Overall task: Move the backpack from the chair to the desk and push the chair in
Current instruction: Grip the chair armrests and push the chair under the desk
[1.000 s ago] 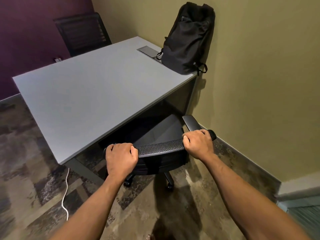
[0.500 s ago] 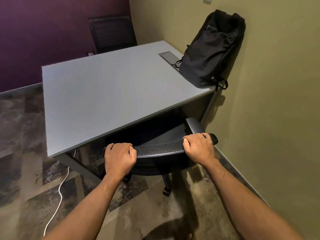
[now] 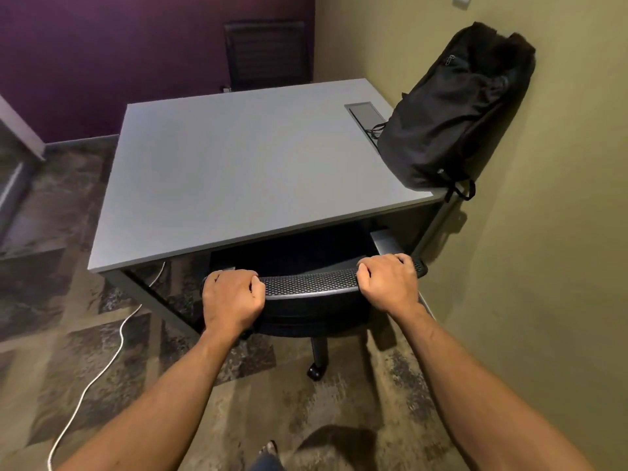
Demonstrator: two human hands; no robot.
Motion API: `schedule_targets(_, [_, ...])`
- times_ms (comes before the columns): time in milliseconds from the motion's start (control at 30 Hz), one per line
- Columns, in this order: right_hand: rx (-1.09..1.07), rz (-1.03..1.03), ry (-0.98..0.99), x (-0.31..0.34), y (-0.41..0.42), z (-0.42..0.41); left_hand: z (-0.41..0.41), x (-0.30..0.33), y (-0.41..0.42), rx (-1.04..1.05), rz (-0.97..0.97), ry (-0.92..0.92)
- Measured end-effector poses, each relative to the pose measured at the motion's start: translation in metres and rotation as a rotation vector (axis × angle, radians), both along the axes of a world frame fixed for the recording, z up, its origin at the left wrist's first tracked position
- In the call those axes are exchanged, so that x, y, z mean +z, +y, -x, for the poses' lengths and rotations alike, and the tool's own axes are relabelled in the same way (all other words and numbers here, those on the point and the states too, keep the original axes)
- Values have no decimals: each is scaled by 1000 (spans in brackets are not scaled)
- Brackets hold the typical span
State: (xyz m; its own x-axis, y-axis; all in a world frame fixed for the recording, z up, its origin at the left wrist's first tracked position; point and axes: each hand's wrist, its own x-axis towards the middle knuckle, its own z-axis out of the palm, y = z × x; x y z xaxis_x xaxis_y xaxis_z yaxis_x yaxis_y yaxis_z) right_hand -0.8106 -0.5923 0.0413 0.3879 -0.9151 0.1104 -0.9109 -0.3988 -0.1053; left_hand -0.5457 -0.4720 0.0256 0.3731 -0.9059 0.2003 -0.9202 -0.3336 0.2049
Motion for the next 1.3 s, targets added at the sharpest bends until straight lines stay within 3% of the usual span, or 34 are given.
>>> schedule_targets(400, [64, 26, 20, -3, -53, 4, 12, 2, -38, 18, 111, -20])
schedule_targets(1300, [118, 33, 9, -3, -165, -12, 7, 0, -136, 129, 11, -5])
